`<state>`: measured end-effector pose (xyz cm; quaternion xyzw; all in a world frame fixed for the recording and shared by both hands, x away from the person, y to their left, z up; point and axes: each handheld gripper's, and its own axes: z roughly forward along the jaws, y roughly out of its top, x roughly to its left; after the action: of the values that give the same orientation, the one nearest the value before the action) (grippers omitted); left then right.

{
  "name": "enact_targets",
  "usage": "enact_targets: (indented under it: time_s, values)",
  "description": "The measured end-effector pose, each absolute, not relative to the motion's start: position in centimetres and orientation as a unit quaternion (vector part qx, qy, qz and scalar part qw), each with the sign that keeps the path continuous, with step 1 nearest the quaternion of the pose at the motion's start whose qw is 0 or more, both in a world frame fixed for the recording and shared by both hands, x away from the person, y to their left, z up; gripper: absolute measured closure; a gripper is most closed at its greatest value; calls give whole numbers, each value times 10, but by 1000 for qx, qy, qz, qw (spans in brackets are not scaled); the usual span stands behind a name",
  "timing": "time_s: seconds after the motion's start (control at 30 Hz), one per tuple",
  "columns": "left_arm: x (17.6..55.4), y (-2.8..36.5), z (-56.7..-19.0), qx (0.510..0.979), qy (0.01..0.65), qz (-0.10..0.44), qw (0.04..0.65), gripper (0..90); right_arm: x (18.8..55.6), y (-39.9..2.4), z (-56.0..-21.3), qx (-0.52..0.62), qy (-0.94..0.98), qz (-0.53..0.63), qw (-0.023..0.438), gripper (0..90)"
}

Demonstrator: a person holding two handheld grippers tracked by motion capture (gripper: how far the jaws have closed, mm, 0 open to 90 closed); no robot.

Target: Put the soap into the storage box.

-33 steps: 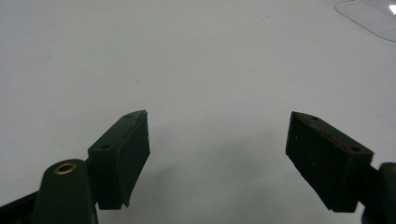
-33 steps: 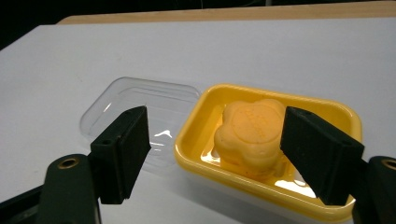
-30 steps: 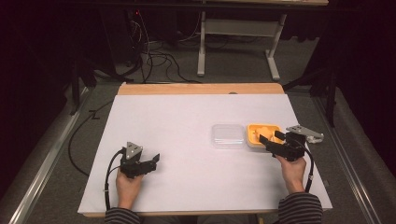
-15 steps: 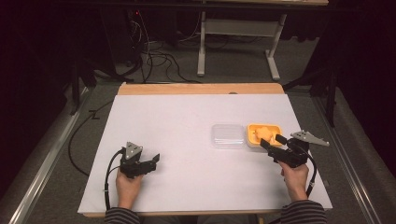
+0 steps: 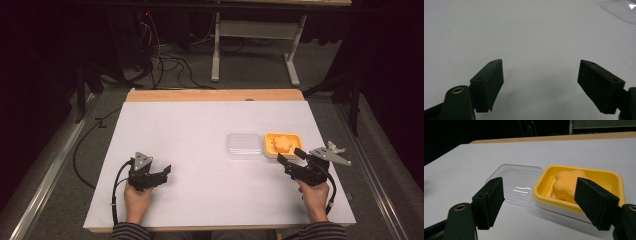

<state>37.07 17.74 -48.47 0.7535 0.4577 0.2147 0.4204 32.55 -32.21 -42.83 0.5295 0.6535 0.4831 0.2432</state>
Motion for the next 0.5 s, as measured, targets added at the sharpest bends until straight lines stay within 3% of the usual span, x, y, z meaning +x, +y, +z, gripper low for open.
enact_targets:
  time_s: [0.5]
  values:
    - [371, 177, -485, 753, 457, 216, 421, 213, 321, -304, -435, 516, 674, 461, 257, 232]
